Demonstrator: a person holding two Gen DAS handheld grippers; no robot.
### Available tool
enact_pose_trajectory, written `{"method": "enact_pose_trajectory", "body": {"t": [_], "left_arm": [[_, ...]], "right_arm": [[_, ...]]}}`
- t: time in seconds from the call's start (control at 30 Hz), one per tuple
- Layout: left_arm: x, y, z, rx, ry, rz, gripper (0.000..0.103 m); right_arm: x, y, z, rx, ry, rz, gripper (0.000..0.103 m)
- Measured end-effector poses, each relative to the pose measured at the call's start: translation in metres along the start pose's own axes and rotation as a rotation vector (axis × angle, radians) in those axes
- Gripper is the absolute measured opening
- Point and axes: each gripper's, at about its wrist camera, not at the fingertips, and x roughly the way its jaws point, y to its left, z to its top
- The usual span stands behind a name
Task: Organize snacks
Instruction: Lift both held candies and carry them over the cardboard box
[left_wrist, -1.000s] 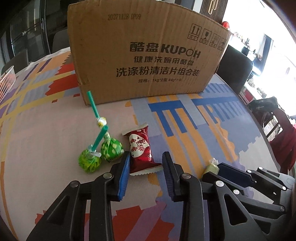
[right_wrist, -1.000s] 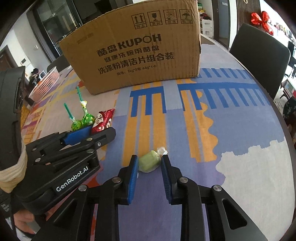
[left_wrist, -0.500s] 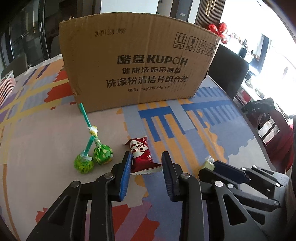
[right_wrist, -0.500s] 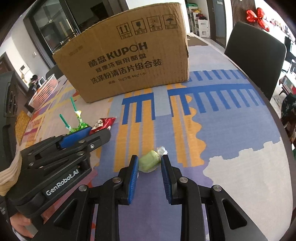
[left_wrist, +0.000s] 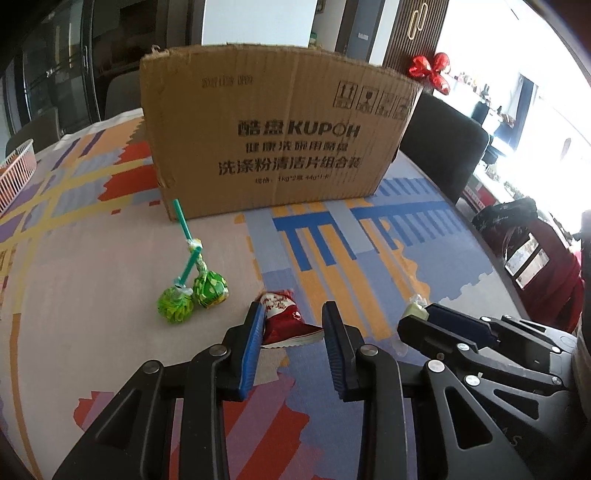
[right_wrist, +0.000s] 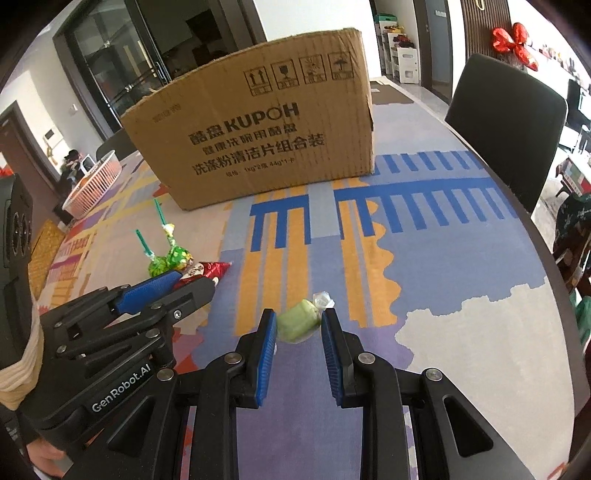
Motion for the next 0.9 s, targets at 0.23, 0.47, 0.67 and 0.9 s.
{"method": "enact_pose_trajectory", "body": {"t": [0.23,0.47,0.67,0.9], "left_arm": [[-0.015,0.001,0.004,-0.005,-0.03,-0.006,0.032],[-0.031,-0.001,0.012,-0.008,-0.058,-0.003,0.032],[-0.047,-0.005,0.024,-0.003,-0.1,0.001,0.032],[-0.063,-0.008,0.046,0.011,-0.144,0.03,0.032]], "right_arm": [[-0.013,0.005,0.004,-0.013,-0.031,0.012,0.026],[-0.024,0.009,0.01,-0.018,-0.056,0.026,0.026],[-0.037,0.012,0.02,-0.03,-0.09,0.035,0.026],[-0.05,0.015,0.04,-0.041,-0.138,0.04,0.026]]}}
